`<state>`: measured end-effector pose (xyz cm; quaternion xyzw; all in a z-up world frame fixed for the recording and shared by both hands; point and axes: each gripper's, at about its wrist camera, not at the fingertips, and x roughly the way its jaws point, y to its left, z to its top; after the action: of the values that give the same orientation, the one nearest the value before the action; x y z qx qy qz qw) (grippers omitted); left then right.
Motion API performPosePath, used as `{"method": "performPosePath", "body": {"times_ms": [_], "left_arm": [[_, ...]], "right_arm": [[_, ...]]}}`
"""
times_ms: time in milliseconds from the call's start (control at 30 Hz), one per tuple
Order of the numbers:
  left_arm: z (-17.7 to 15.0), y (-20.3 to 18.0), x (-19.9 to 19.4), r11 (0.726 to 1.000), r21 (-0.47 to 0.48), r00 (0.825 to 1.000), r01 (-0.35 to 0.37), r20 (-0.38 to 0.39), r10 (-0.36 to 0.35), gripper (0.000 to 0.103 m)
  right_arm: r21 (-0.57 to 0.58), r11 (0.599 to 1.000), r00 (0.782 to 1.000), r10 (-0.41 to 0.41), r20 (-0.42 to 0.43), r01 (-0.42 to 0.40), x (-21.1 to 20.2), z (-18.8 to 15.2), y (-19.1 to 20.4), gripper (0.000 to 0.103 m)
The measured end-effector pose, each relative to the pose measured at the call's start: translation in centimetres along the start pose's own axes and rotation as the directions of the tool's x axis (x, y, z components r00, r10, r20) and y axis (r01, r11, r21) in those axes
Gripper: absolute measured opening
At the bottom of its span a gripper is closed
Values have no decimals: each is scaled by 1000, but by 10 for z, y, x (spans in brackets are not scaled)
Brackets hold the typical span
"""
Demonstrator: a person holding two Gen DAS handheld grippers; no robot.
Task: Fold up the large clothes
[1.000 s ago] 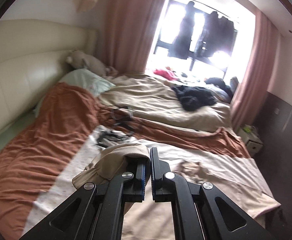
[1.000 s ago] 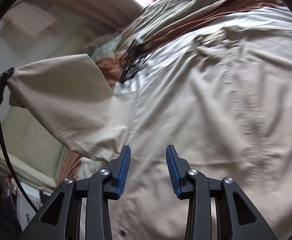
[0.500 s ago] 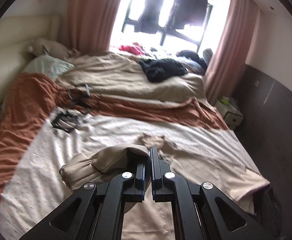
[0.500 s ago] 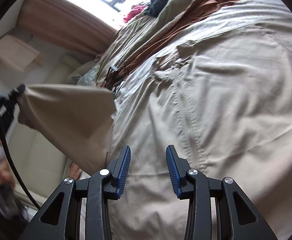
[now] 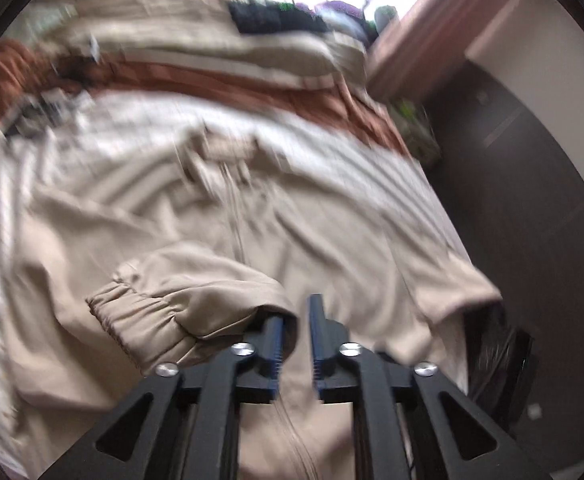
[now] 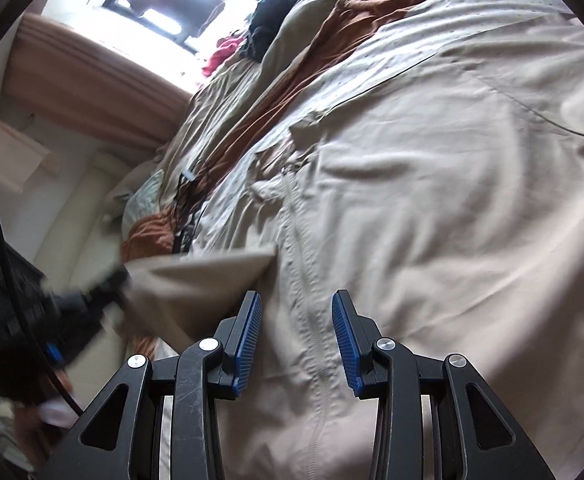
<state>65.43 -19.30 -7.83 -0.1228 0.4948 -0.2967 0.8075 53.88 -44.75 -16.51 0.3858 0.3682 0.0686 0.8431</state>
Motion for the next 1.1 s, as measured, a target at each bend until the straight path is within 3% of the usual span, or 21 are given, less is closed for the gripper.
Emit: {"method": "performPosePath", "body": {"times_ms": [33,100,167,300,467,600,733,867,1000,1100], "left_arm": [[-6,2,2,1000,-6,1000,17,-21,-17,37],[-18,8,2,998,-32,997,56,-49,-57,79],[-29,12,-6,996,-44,996,79,-37,-80,92],[-40,22,-26,994,-53,995,97,-27,-98,93],[-55,53,-61,995,-84,998,55,18,-54,93],[-63,85,-86,993,-94,994,-72,79,80,93],[-71,126,-98,974,-140,976,-176,102,190,93],[-81,163,-102,953,-187,960,-237,104,259,92],[-91,195,-97,932,-224,948,-283,82,308,84],[-99,212,-86,915,-232,935,-330,52,350,71]], "right_arm": [[4,1000,1000,-2,6,2,-2,1,-1,38],[6,1000,1000,-10,14,10,-3,2,-2,38],[5,1000,1000,-16,19,16,-4,2,-2,38],[-13,1000,999,-27,22,27,-2,0,5,38],[-85,996,1000,-29,12,29,4,-10,27,38],[-175,984,999,-35,-22,30,20,-27,55,38],[-291,956,995,-72,-70,49,47,-50,85,38],[-373,924,986,-133,-103,85,72,-69,100,73],[-456,878,967,-225,-121,147,98,-84,107,74],[-515,835,942,-305,-142,193,120,-96,107,74]]}}
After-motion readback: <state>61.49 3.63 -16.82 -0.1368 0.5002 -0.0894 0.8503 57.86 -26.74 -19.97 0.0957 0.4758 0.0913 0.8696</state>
